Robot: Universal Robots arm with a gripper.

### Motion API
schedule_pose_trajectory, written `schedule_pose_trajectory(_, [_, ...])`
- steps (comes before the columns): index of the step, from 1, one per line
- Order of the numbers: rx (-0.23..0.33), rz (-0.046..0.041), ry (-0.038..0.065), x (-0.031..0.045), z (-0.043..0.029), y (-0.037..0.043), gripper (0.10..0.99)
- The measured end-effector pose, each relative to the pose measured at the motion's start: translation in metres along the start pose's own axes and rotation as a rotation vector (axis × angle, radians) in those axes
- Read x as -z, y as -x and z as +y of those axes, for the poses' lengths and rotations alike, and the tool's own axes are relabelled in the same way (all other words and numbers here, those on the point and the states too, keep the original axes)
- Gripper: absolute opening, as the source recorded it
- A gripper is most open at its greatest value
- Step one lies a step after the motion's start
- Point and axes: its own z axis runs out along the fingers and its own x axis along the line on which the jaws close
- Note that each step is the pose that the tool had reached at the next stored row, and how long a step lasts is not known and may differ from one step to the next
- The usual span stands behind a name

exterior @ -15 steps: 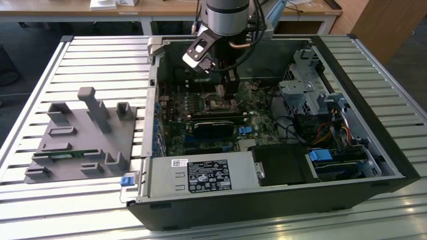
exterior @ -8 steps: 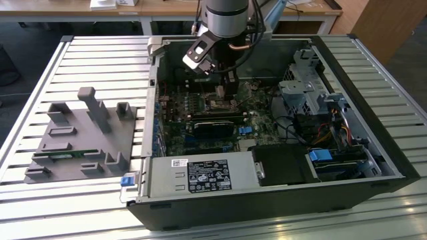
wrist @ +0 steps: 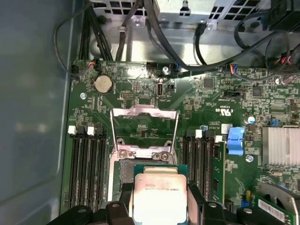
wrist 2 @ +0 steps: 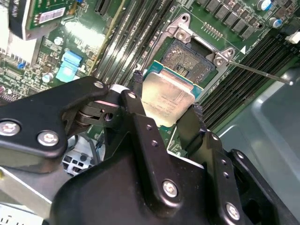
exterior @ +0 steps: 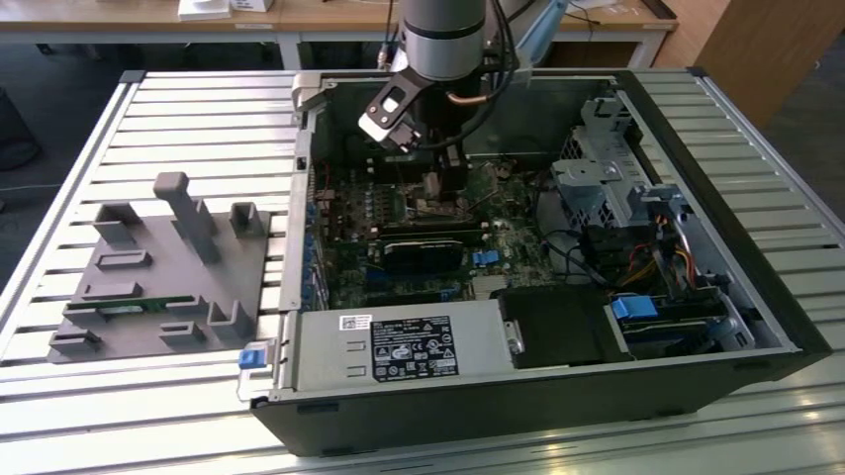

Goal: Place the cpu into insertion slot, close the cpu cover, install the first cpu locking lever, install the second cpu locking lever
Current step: 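Place the cpu into insertion slot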

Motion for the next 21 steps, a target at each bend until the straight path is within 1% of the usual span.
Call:
schedule_pose_trajectory(9, [-0.001,-0.0003,0.000,-0.0087,-0.0048,-0.0043,0.541])
schedule_pose_trajectory(21, [0.005,0.0004,0.000,-0.0237,-0.0066,-0.0090,0.541])
